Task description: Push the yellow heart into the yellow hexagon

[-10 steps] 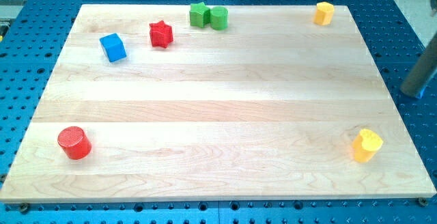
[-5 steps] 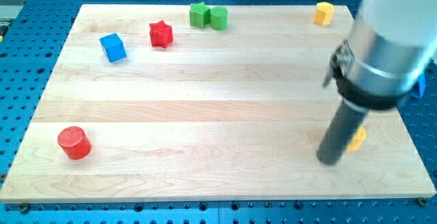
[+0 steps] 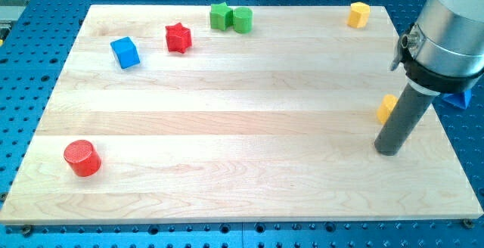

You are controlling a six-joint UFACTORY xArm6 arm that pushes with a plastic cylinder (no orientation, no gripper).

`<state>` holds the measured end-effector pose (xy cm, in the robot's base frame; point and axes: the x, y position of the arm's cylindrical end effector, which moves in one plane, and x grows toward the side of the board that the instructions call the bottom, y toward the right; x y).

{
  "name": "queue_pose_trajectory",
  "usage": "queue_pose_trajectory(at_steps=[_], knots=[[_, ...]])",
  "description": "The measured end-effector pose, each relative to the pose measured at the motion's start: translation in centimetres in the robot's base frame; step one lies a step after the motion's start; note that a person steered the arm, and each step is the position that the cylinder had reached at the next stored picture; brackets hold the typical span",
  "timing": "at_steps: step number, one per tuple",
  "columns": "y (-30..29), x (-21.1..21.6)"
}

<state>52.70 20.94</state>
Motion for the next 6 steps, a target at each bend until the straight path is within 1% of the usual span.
queue_pose_trajectory(at_steps=[2, 3, 4, 5, 6], knots=[[0.6, -6.9], [1.6, -4.4], [2.3, -8.0], [0.2, -14.3], [-1.0, -15.6]])
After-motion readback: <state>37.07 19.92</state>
